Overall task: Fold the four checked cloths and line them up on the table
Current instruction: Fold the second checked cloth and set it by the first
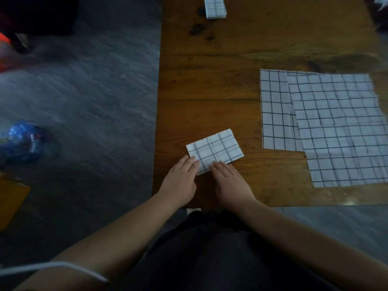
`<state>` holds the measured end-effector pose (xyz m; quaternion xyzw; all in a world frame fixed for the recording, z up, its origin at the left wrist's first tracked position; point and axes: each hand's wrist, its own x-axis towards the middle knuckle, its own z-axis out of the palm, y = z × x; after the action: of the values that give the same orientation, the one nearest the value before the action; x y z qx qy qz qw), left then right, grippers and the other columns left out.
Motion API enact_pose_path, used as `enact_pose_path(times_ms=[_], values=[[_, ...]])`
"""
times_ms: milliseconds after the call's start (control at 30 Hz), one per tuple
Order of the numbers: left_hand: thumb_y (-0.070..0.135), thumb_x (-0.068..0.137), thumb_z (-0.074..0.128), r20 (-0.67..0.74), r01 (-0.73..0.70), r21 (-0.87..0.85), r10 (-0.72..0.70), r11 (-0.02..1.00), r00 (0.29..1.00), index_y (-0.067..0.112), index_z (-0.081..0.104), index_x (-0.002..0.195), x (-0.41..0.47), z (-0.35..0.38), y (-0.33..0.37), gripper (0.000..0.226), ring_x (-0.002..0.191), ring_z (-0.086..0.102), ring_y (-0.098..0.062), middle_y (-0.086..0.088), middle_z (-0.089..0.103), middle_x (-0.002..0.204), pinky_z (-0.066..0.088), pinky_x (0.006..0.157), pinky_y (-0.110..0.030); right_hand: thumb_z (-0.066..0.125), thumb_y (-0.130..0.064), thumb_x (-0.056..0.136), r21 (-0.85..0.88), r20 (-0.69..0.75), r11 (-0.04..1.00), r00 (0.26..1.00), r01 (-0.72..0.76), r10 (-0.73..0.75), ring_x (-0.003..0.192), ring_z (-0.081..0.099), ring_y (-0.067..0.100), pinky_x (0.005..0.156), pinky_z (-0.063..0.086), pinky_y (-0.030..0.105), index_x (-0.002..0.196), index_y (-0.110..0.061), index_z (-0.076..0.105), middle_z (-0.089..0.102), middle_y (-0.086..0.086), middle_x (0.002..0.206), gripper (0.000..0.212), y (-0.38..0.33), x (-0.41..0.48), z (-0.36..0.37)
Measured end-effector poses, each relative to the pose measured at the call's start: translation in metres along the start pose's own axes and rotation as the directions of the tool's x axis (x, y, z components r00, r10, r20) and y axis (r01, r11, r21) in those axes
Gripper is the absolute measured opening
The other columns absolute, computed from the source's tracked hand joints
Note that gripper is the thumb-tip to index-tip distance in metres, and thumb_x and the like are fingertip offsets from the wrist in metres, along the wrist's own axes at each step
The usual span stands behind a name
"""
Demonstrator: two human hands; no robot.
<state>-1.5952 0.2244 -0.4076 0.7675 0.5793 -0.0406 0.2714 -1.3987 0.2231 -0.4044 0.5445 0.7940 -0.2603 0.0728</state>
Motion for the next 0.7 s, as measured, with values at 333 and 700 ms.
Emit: enact_pose_path(times_ms=[333,700], values=[[0.028,0.103,0.041,0.116,-0.023,0.135,0.007,0.991,0.993,0.016,0.008,0.162,-0.002,0.018,0.016,0.070,0.156,-0.003,-0.020,-0.003,0.005,0.171,0.003,0.125,-0.041,0.046,-0.032,0.101,-0.119,0.014,0.992,0.998,-0.051,0.053,0.151,0.021,0.021,0.127,0.010,0.043,0.160,-0.020,0.020,0.024,0.001,0.165,0.065,0.018,-0.004,-0.003],[0.032,0.106,0.034,0.113,-0.091,0.152,0.074,0.984,0.991,0.014,0.004,0.162,0.008,0.018,0.035,0.066,0.156,-0.007,-0.021,-0.006,0.000,0.171,-0.002,0.127,-0.042,0.035,-0.044,0.105,-0.170,0.086,0.982,0.991,-0.086,0.102,0.154,-0.017,0.018,0.124,-0.010,0.046,0.160,-0.021,-0.010,-0.013,0.000,0.169,0.075,0.000,-0.008,0.015]])
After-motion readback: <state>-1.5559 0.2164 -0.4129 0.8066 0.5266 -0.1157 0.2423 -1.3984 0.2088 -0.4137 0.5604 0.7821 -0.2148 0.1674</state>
